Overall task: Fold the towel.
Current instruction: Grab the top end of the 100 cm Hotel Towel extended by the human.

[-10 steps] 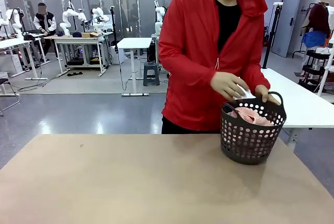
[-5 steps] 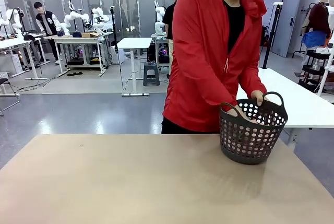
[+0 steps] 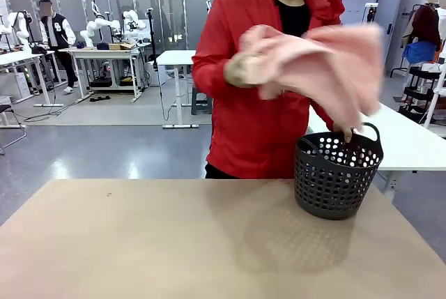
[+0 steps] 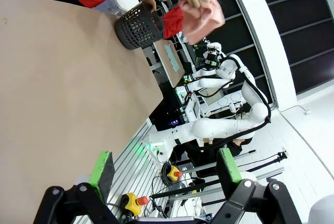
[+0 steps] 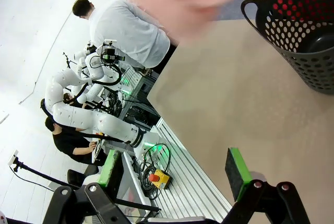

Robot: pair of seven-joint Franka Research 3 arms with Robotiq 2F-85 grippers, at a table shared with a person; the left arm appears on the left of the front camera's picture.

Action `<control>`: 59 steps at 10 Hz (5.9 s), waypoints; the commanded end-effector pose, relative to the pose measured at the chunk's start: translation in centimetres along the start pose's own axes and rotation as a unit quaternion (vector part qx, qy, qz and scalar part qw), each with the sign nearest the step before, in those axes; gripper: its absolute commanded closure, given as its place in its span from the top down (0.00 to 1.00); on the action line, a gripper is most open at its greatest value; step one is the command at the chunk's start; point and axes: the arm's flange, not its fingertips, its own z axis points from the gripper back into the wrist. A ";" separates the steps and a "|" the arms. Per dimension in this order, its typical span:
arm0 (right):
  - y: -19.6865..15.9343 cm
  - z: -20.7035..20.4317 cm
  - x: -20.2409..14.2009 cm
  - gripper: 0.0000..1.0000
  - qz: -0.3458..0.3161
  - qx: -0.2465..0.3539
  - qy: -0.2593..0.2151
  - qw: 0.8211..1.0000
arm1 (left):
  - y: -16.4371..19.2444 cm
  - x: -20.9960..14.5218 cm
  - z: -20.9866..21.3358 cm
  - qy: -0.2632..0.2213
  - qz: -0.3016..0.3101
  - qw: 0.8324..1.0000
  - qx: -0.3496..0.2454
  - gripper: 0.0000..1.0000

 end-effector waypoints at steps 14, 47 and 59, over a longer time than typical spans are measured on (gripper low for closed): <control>0.1 -0.1 0.0 1.00 0.009 0.008 -0.005 1.000 | -0.3 -0.1 0.1 0.002 -0.009 1.000 -0.008 1.00; 16.3 -5.4 5.0 1.00 0.325 -0.162 0.164 0.917 | -17.3 3.8 -6.0 0.135 -0.351 0.896 0.238 1.00; 28.0 -19.0 6.3 1.00 0.509 -0.206 0.309 0.776 | -26.7 2.3 -23.5 0.306 -0.576 0.685 0.325 1.00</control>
